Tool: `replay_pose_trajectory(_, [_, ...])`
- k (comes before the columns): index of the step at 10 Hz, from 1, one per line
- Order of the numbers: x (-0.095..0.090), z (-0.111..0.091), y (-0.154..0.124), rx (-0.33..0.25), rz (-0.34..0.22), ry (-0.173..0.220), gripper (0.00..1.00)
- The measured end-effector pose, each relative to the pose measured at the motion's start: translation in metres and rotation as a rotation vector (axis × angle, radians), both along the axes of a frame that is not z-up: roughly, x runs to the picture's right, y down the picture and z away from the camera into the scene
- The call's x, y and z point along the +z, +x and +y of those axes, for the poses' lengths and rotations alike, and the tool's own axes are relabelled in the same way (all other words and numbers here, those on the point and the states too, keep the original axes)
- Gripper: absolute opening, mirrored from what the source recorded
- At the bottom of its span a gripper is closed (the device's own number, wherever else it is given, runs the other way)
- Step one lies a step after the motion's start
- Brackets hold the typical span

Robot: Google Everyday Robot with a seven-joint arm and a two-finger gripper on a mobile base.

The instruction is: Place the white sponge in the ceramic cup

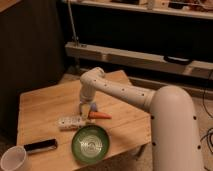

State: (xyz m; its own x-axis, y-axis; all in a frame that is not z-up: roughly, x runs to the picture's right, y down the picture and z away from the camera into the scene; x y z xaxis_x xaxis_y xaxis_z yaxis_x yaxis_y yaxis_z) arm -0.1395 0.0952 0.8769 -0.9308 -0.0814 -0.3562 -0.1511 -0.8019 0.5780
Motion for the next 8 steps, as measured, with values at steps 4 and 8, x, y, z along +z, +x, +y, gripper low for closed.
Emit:
replay_pose_trajectory(4, [-0.004,-0.001,0.0,-0.01,-0.001,0.0,0.48])
replay_pose_trajectory(8, [0.02,0.003,0.005,-0.008,0.025,-0.019,0.79])
